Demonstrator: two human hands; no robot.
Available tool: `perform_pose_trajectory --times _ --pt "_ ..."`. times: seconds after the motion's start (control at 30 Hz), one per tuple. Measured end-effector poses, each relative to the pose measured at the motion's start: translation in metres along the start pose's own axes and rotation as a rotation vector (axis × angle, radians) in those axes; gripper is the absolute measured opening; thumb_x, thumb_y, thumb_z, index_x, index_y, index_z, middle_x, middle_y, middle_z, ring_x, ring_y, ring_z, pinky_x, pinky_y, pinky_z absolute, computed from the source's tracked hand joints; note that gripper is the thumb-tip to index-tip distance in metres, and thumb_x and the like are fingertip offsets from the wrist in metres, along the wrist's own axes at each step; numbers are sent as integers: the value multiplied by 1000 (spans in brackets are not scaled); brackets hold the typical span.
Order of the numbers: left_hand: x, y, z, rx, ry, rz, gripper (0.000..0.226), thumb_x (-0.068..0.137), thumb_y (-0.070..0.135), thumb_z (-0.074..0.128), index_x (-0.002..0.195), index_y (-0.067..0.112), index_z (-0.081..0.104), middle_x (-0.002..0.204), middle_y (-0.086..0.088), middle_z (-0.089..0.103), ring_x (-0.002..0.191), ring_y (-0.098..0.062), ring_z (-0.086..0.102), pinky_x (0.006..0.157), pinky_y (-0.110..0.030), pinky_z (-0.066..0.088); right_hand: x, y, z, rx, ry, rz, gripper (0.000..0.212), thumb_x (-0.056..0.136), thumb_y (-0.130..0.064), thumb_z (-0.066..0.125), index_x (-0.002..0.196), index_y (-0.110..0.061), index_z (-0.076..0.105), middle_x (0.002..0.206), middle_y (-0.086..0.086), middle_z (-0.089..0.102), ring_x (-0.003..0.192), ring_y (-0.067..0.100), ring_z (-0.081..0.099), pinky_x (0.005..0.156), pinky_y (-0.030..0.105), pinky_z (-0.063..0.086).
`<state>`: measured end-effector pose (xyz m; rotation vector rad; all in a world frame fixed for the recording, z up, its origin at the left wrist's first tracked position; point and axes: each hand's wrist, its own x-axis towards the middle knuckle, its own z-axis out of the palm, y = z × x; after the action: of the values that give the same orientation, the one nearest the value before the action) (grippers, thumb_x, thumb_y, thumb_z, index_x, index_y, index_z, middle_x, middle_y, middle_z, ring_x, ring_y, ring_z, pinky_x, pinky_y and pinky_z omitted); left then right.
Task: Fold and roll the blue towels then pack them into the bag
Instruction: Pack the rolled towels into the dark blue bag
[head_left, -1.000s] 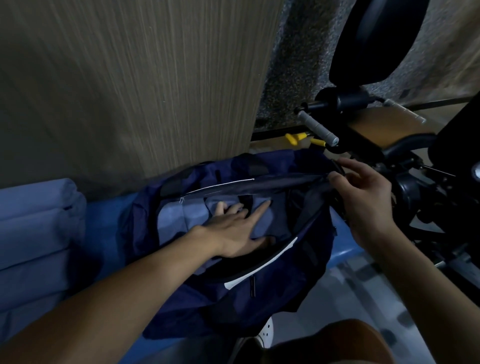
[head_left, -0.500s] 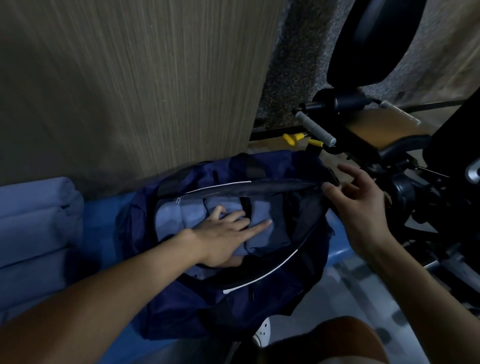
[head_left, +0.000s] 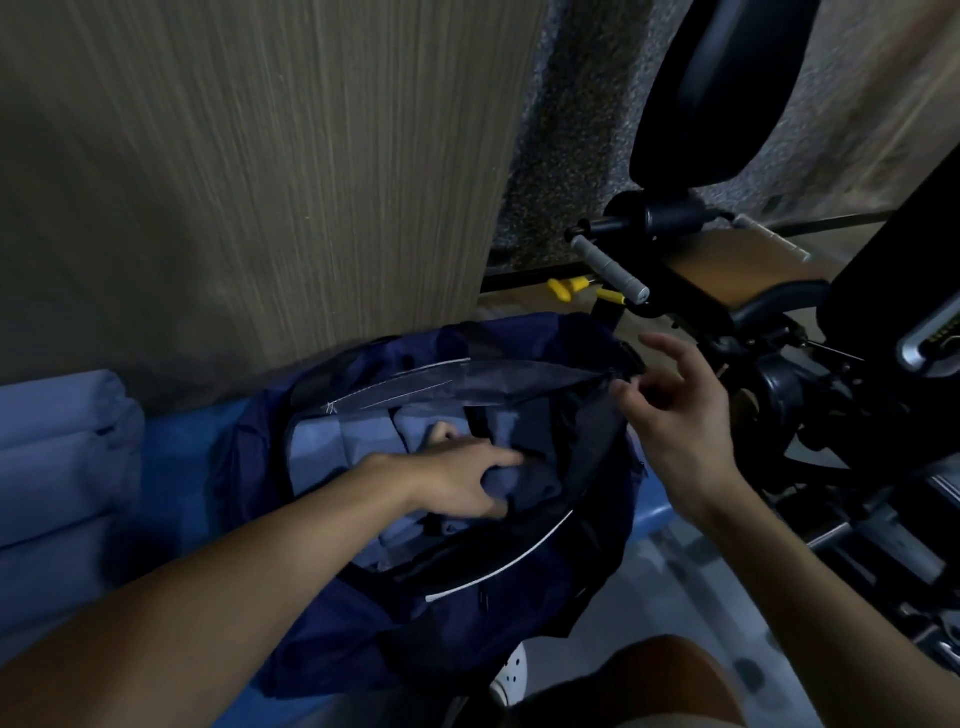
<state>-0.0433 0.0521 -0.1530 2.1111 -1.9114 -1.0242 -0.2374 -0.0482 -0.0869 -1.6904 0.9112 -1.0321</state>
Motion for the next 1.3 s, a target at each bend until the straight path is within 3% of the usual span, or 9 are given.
perform_pose_trajectory --times 0.17,0.3,0.37,0.57,0.67,0.77,0.93,1.13,1.3 --pt "-6 9 1 -29 147 29 70 97 40 53 153 43 11 161 6 10 143 -30 10 116 -43 10 -1 -6 2 46 -2 -37 35 91 -4 63 122 -18 57 74 15 58 74 34 59 77 52 55" --pt "-5 14 3 130 101 -4 50 97 55 33 142 33 29 115 -1 54 120 -26 35 108 -42 22 6 -13 6 89 16 -84 32 91 -1 62 121 -12 57 64 -5 54 65 12 51 66 33 45" --pt "-4 10 1 21 40 -53 36 95 59 25 120 38 38 87 5 51 110 -25 35 105 -41 26 5 -12 9 82 -2 -46 33 91 -3 62 122 -15 56 67 -2 56 68 16 55 67 38 49" --pt "9 16 -1 431 483 192 24 97 32 44 104 15 59 117 -12 44 111 -33 43 94 -40 37 2 -9 7 87 28 -18 34 90 -4 64 120 -17 56 62 -10 56 73 20 55 75 42 50" --pt "27 25 -1 591 375 271 34 96 29 44 121 14 62 146 -11 40 133 -29 33 107 -37 25 0 -9 6 91 24 -6 35 90 -3 64 121 -19 56 64 -7 58 73 21 56 76 42 50" --pt "40 23 2 594 266 171 51 99 53 28 145 32 38 154 -1 33 134 -28 34 107 -39 25 -2 -8 4 87 0 5 36 91 -5 63 121 -22 56 71 1 58 75 25 57 78 49 53" --pt "32 18 4 708 206 31 67 94 66 21 142 27 45 159 -5 16 130 -30 32 97 -46 31 0 -2 5 89 -4 35 35 92 -6 62 122 -22 55 74 4 58 78 27 58 82 56 52" --pt "31 12 8 687 362 193 61 95 55 14 141 27 43 155 0 32 144 -22 15 109 -47 21 5 -5 13 104 0 13 32 91 -5 63 117 -23 56 70 1 55 72 21 54 72 41 49" --pt "44 25 -3 592 294 166 45 101 44 28 135 22 48 145 -2 43 131 -27 35 97 -40 33 6 -1 13 82 -1 27 34 91 -6 63 120 -21 56 75 8 55 72 22 54 71 40 47"
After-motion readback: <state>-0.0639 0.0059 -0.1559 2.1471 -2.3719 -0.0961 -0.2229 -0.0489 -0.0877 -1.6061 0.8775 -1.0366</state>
